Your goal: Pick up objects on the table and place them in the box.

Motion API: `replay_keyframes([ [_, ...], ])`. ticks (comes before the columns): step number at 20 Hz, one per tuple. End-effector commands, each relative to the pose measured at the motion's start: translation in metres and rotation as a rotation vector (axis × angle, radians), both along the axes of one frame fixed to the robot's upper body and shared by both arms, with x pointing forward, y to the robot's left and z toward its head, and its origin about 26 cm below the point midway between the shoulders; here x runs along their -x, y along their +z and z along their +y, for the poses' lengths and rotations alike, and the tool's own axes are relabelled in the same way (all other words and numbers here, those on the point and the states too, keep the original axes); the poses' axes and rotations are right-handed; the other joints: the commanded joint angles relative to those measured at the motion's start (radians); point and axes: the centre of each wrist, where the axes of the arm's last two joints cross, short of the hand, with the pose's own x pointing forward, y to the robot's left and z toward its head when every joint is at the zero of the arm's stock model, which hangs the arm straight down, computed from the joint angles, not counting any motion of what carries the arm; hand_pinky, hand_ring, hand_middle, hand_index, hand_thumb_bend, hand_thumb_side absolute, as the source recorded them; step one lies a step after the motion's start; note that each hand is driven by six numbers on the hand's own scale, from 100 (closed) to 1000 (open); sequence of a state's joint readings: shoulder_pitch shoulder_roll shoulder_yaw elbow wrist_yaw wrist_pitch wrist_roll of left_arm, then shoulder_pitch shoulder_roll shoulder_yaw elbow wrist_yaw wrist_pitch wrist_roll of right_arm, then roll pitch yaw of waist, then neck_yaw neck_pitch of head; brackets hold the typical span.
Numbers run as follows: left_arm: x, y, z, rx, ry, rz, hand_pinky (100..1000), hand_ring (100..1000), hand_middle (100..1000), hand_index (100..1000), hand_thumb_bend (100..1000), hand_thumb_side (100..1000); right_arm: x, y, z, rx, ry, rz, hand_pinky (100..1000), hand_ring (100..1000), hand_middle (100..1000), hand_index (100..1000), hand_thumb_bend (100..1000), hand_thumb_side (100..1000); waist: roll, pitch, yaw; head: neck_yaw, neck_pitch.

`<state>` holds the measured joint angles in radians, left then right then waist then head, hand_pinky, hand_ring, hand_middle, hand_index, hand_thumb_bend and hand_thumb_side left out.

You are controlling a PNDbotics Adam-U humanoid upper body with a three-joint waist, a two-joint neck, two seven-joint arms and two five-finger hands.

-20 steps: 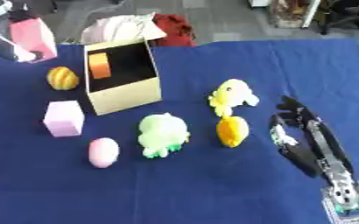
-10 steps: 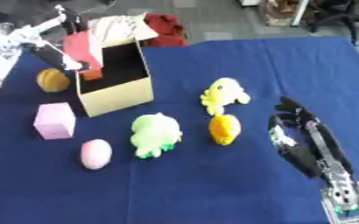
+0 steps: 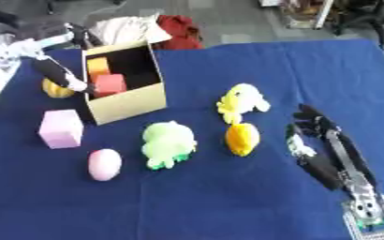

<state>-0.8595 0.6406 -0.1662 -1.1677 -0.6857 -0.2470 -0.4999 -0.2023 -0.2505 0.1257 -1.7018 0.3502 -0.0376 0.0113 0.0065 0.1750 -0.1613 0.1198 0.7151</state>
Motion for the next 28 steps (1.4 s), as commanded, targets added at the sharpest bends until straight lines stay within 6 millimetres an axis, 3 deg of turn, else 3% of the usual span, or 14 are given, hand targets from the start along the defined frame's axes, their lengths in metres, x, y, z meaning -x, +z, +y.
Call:
replay_keyframes([
  [1, 0.012, 0.032, 0.025, 0.021, 0.074, -0.102, 808, 724, 739, 842, 651, 385, -0.001, 0.007, -0.003, 0.005, 0.0, -0.023, 839, 829, 827, 957, 100, 716, 0.013, -0.02, 0.003, -0.003, -0.009],
  [6, 0.012, 0.03, 0.06, 0.05, 0.252, -0.131, 802, 719, 734, 843, 641, 360, -0.001, 0.006, -0.003, 0.006, -0.001, -0.018, 838, 829, 826, 957, 100, 719, 0.015, -0.021, 0.006, -0.004, -0.011],
  [12, -0.002, -0.011, 0.092, 0.066, 0.471, -0.053, 792, 711, 725, 835, 629, 322, -0.001, 0.005, -0.002, 0.005, 0.008, -0.015, 838, 829, 826, 957, 100, 725, 0.016, -0.019, 0.0, -0.004, -0.018],
  [28, -0.02, -0.075, 0.086, 0.03, 0.649, 0.006, 785, 720, 738, 840, 588, 286, -0.003, 0.007, 0.005, -0.004, 0.044, -0.017, 838, 829, 826, 958, 100, 732, 0.008, 0.002, -0.046, 0.028, -0.024],
])
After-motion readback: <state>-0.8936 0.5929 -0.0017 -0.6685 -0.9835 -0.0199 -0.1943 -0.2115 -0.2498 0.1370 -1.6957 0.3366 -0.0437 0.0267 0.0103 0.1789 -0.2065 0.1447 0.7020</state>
